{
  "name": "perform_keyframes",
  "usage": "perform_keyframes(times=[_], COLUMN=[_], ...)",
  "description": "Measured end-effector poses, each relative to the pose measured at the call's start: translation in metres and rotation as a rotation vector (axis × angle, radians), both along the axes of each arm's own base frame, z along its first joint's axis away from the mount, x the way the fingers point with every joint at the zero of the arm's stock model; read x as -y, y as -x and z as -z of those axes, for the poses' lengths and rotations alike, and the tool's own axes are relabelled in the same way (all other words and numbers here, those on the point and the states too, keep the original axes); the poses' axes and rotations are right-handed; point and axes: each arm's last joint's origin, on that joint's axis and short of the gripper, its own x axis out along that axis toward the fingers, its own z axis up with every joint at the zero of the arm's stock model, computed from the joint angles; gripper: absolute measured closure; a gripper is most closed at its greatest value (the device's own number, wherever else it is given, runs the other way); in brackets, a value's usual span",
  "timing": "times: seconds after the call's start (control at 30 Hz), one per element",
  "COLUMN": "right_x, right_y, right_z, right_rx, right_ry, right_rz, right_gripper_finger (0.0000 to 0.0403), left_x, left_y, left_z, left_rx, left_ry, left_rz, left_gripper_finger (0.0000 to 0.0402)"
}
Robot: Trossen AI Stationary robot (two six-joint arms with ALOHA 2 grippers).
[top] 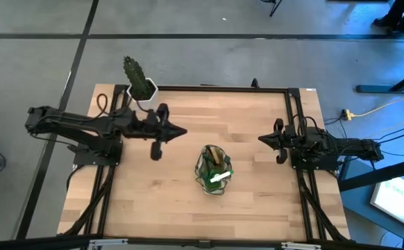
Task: Pick & Place Garden tools in Gardening bag
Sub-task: Return to Home Position
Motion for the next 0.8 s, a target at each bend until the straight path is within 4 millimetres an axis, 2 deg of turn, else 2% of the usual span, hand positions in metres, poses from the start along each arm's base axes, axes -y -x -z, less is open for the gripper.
perform_keyframes(times=[0.23,0.53,0.8], right_x=[0.0,0.0,0.0], right_y=[0.0,0.0,0.0], right_z=[0.0,0.0,0.0], right_rx=[0.0,0.0,0.0], right_ry=[0.0,0.0,0.0], right_rz=[0.0,-0.002,-0.003], right_gripper_finger=[0.04,0.04,0.04], left_x=[-0.002,-0.005,-0.006], left_y=[0.028,0.054,0.074], left_z=[0.025,0.066,0.088], left_rx=[0.056,0.013,0.167], left_ry=[0.008,0.019,0.024], left_rz=[-0.036,-0.075,-0.086], left_gripper_finger=[0.04,0.04,0.04])
